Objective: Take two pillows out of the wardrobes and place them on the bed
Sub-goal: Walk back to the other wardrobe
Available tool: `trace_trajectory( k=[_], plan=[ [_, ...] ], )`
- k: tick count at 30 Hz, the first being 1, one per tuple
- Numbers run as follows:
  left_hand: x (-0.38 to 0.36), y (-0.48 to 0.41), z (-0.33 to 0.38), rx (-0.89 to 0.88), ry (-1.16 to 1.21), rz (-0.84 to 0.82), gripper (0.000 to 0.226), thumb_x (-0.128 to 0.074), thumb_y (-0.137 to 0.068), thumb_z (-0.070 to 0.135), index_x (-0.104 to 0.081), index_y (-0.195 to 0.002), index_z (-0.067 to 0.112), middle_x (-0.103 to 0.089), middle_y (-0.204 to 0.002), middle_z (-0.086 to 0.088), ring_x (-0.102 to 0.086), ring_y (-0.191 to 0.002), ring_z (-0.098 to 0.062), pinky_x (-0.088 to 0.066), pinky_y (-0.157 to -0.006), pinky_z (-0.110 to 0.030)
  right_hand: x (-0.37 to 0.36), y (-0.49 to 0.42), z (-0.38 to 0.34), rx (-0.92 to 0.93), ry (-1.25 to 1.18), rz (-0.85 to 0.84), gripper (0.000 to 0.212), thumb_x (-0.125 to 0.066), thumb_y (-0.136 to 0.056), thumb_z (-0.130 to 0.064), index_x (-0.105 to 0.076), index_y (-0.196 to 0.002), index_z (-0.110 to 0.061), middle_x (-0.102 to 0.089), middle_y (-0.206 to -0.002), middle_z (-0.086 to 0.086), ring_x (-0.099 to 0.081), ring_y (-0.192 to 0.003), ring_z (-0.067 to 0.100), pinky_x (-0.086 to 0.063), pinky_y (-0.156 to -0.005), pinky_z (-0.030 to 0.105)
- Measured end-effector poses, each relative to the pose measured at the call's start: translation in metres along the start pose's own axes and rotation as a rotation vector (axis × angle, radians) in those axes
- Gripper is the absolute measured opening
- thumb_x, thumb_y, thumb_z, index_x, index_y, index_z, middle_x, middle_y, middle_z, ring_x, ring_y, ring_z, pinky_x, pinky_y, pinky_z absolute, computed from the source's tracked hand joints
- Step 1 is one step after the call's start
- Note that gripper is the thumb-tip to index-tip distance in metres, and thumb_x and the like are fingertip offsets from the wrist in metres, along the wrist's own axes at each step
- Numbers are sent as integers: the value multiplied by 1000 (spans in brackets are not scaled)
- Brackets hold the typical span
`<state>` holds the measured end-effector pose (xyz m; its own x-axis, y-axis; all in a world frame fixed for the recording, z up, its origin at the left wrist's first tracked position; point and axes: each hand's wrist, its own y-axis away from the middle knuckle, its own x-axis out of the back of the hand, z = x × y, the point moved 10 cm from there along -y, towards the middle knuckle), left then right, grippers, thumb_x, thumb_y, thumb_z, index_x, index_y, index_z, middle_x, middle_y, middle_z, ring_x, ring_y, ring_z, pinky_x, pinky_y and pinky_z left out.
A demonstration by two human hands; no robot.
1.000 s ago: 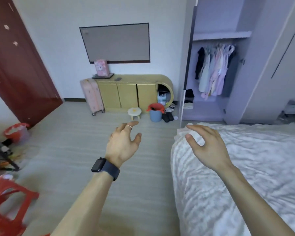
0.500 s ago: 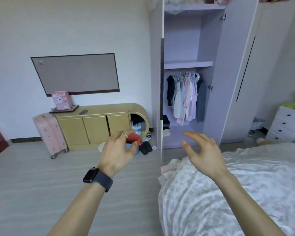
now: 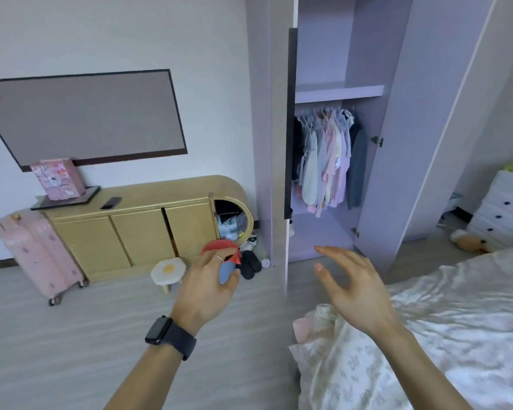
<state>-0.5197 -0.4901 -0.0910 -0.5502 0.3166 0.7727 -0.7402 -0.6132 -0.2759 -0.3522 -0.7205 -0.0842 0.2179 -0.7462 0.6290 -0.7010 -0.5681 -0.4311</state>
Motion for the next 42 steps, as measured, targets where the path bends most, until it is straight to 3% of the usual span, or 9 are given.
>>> trace_trajectory(
  k=[7,10,13,18,25,32,35,39,42],
  plan=[
    [-31,-133,-49,-101,49,-150,46,-51,-86,49,-57,-129,34,-60,-126,7,-58,-111,-18,-52,-92,-41,-66,-86,27,-134,70,55,32,-59,-95,-48,-62,-127,-45,-61,-130,-22,-52,-125,14,-28,-101,11],
    [-44,-186,-58,-134,61,-175,41,-58,-92,40,-57,-131,29,-61,-122,5,-58,-109,-19,-52,-90,-39,-85,-116,38,-174,95,73,32,-58,-95,-49,-63,-127,-43,-62,-128,-21,-54,-120,17,-34,-98,19],
    [-65,-240,-59,-185,37,-190,39,-62,-93,33,-58,-132,30,-59,-105,8,-59,-102,-15,-50,-87,-33,-104,-152,59,-215,115,88,32,-59,-95,-47,-64,-126,-42,-62,-127,-20,-55,-120,16,-34,-99,18],
    [-123,-326,-50,-263,73,-269,41,-61,-95,34,-55,-135,31,-56,-133,8,-55,-119,-13,-45,-93,-25,-127,-214,112,-292,126,129,34,-54,-95,-54,-64,-126,-41,-62,-127,-21,-56,-120,15,-25,-98,3],
    [-222,-425,23,-429,124,-428,44,-56,-98,37,-50,-141,33,-50,-142,15,-52,-125,-10,-39,-94,-17,-110,-293,189,-422,161,252,29,-61,-96,-43,-67,-124,-38,-65,-126,-18,-59,-116,16,-36,-99,22],
    [-326,-498,102,-584,145,-618,44,-53,-98,41,-46,-142,35,-48,-144,15,-47,-130,-12,-45,-102,-33,-72,-329,265,-616,252,401,37,-57,-93,-48,-69,-124,-33,-67,-124,-12,-61,-111,14,-47,-98,33],
    [-372,-524,138,-678,161,-695,43,-53,-97,41,-48,-140,36,-50,-143,14,-48,-131,-12,-45,-104,-36,-58,-339,300,-700,296,470,43,-52,-89,-54,-69,-124,-34,-68,-124,-9,-62,-114,21,-47,-99,33],
    [-422,-547,190,-778,201,-773,43,-54,-98,37,-50,-141,33,-51,-144,12,-48,-131,-13,-42,-99,-27,-38,-350,333,-797,336,540,52,-43,-87,-61,-66,-126,-37,-65,-129,-12,-61,-118,21,-48,-99,33],
    [-460,-557,241,-830,219,-829,43,-54,-98,36,-49,-140,33,-52,-140,9,-49,-129,-15,-44,-96,-30,-10,-354,358,-878,360,605,45,-49,-89,-59,-64,-127,-40,-63,-131,-14,-58,-120,21,-45,-98,28]
  ],
)
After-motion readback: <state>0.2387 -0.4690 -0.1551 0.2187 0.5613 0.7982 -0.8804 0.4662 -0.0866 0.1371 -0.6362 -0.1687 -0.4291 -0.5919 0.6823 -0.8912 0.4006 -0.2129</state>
